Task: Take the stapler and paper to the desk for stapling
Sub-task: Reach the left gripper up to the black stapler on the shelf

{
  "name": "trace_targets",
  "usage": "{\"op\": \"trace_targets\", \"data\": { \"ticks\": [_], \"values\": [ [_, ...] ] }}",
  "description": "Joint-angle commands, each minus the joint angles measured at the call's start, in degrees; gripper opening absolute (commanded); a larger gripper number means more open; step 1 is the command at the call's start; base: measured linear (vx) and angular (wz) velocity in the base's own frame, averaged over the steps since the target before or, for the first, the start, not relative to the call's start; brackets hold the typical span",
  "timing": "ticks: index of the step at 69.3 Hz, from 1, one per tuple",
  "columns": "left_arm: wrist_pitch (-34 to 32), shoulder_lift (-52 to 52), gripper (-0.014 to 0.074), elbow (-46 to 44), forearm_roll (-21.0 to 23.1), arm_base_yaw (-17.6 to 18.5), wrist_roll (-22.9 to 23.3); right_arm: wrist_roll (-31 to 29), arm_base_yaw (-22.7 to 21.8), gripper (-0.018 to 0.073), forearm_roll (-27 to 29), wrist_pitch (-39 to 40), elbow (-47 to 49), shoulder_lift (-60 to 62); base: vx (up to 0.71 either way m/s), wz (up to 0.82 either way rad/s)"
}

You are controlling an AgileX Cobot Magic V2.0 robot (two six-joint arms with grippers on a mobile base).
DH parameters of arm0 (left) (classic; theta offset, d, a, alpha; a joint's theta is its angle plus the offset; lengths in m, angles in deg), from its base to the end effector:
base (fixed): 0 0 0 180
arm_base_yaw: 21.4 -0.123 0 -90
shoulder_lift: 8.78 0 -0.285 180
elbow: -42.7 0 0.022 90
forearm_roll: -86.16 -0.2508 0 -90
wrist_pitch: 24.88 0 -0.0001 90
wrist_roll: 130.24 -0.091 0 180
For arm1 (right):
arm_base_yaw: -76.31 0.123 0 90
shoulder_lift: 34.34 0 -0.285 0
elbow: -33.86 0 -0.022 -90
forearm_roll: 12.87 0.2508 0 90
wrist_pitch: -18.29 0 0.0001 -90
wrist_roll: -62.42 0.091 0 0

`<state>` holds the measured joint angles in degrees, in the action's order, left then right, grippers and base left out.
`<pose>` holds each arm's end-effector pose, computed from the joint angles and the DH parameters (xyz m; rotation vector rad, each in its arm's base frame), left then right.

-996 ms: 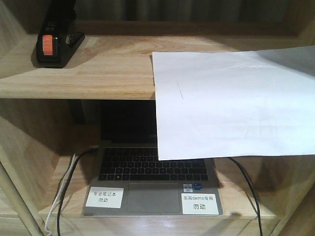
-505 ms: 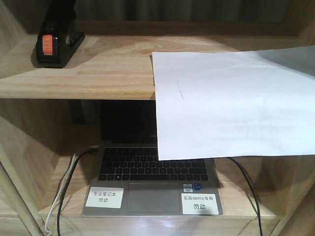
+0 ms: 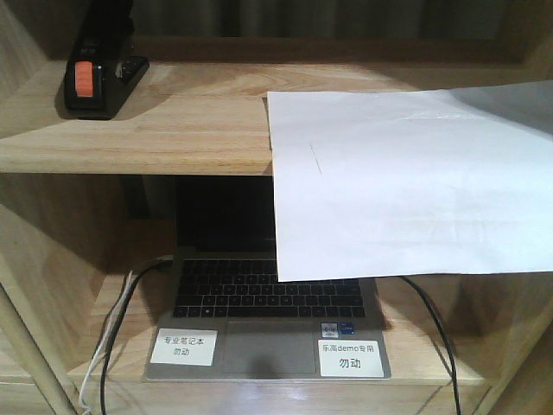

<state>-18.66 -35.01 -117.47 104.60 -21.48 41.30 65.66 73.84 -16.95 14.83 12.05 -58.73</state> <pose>-0.0186 -0.0032 0.4948 -0.0470 0.9074 -0.1747 -0.0244 0.0007 0.4890 0.0164 0.8666 -0.0558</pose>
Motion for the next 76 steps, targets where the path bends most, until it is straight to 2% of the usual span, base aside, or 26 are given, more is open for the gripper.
{"op": "trace_targets", "data": {
  "ticks": [1,12,21,29,34,38,44,54,60,76],
  "values": [
    [4.4,-5.9,-0.0003,-4.7,0.0,0.1,0.0,0.1,-0.4,-0.0005,0.0,-7.4,5.0,-5.8,0.0,0.0],
    [9.5,-12.0,0.0016,-5.8,0.0,0.1,0.0,0.1,-0.4,-0.0001,0.0,-15.0,6.4,-11.0,0.0,0.0],
    [13.5,-15.2,0.0074,-5.8,0.0,0.1,0.0,0.1,-0.4,0.0011,0.1,-19.9,6.4,-13.9,0.0,0.0],
    [17.1,-16.4,0.0176,-5.7,0.0,0.1,0.0,0.1,-0.4,0.0039,0.5,-22.4,6.4,-15.7,0.0,0.0],
    [18.2,-16.4,0.0279,-5.1,0.0,0.1,0.0,0.1,-0.4,0.0087,2.1,-23.4,6.4,-16.5,0.0,0.0],
    [19.1,-16.4,0.0367,-5.0,0.0,0.1,0.0,0.1,-0.4,0.0138,3.8,-24.1,6.4,-16.9,0.0,0.0],
    [19.6,-16.4,0.0521,-5.0,0.0,0.1,0.0,-0.1,-0.4,0.0272,5.1,-24.5,6.4,-17.2,0.0,0.0],
    [19.5,-16.2,0.0731,-5.0,0.0,0.1,0.0,-0.1,-0.4,0.0571,5.4,-24.5,6.4,-17.2,0.0,0.0],
    [19.5,-16.2,0.0732,-5.0,-1.6,0.1,0.0,-0.2,-0.4,0.0732,5.4,-24.5,6.4,-17.2,0.0,0.0],
    [19.7,-16.2,0.072,-5.0,-2.8,1.2,0.1,-0.2,-0.4,0.0713,5.4,-24.5,6.4,-17.2,0.0,0.0]
  ]
}}
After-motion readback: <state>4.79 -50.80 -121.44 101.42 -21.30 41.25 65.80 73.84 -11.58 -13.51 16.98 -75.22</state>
